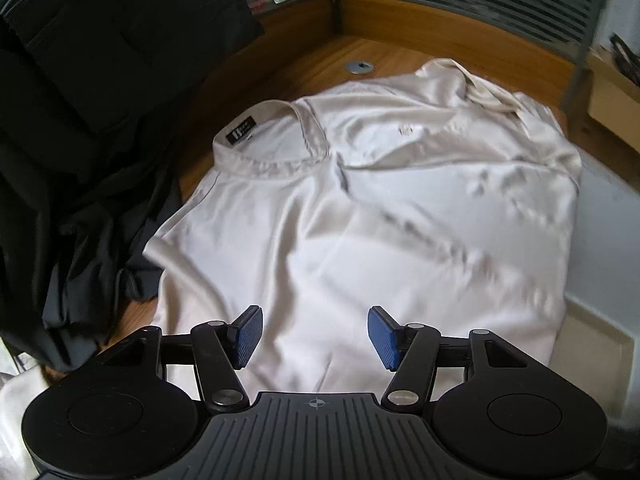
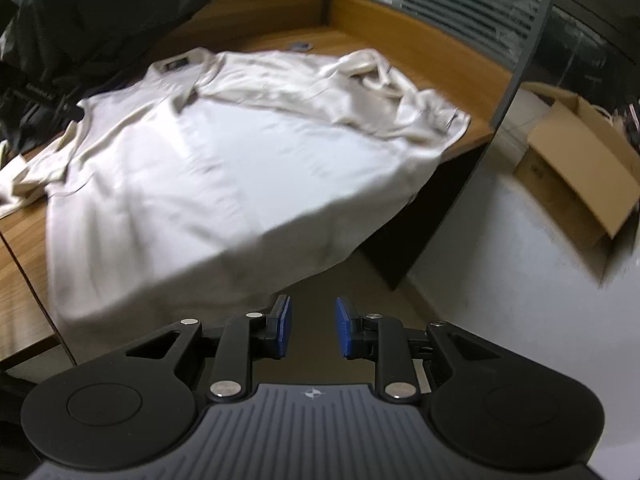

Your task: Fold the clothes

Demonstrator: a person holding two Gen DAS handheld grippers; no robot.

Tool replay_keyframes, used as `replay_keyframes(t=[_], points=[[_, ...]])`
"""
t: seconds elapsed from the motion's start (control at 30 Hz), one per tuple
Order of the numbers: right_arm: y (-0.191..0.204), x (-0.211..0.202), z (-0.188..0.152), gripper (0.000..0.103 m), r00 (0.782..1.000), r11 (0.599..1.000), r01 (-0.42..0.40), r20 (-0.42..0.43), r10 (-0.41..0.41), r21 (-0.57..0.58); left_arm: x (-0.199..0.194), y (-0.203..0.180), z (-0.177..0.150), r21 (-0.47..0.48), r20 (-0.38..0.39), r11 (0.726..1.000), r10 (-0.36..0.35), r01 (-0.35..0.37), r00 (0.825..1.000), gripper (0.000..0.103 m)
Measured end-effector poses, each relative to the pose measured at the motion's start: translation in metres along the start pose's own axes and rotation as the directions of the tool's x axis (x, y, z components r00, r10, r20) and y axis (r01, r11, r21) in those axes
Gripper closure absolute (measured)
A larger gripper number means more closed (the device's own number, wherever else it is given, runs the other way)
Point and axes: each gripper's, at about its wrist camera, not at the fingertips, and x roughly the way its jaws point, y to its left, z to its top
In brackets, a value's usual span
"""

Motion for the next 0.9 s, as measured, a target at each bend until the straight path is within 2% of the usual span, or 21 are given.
replay_keyframes(t=[0.17, 0.33, 0.53, 0.67, 0.7, 0.8, 0.9], points=[[-0.062, 0.028, 0.041, 0.076, 1.0, 0.999, -0.002, 0.0, 0.002, -0.032, 0.011, -0.023, 0.024, -0.119, -0.024, 0.993, 0.021, -0.023, 0.999, 0.041], [-0.112, 0.061, 0.088, 0.076, 0.999, 0.999, -0.039, 0.008, 0.039, -0.019, 0.022, -0.05, 0.039, -0.175, -0.054, 0.984, 0.02, -0.029, 0.998, 0.038], [-0.156, 0.119, 0.155, 0.076, 0.998, 0.998, -0.064, 0.011, 0.064, -0.003, 0.046, -0.072, 0.06, -0.238, -0.079, 0.971, 0.0, -0.019, 0.997, 0.037], [-0.171, 0.162, 0.196, 0.075, 0.998, 0.997, -0.063, -0.007, 0.063, -0.037, 0.062, -0.082, 0.075, -0.269, -0.082, 0.963, 0.002, -0.024, 0.997, 0.037], [-0.174, 0.173, 0.206, 0.074, 0.998, 0.996, -0.069, -0.013, 0.068, -0.048, 0.065, -0.083, 0.079, -0.283, -0.09, 0.959, 0.006, -0.031, 0.996, 0.037], [-0.18, 0.205, 0.232, 0.059, 0.995, 0.988, -0.098, -0.012, 0.098, -0.118, 0.072, -0.088, 0.089, -0.322, -0.094, 0.946, -0.002, -0.028, 0.996, 0.037], [-0.186, 0.237, 0.254, 0.057, 0.991, 0.968, -0.132, -0.037, 0.127, -0.212, 0.076, -0.1, 0.096, -0.348, -0.12, 0.935, 0.029, -0.07, 0.992, 0.037]])
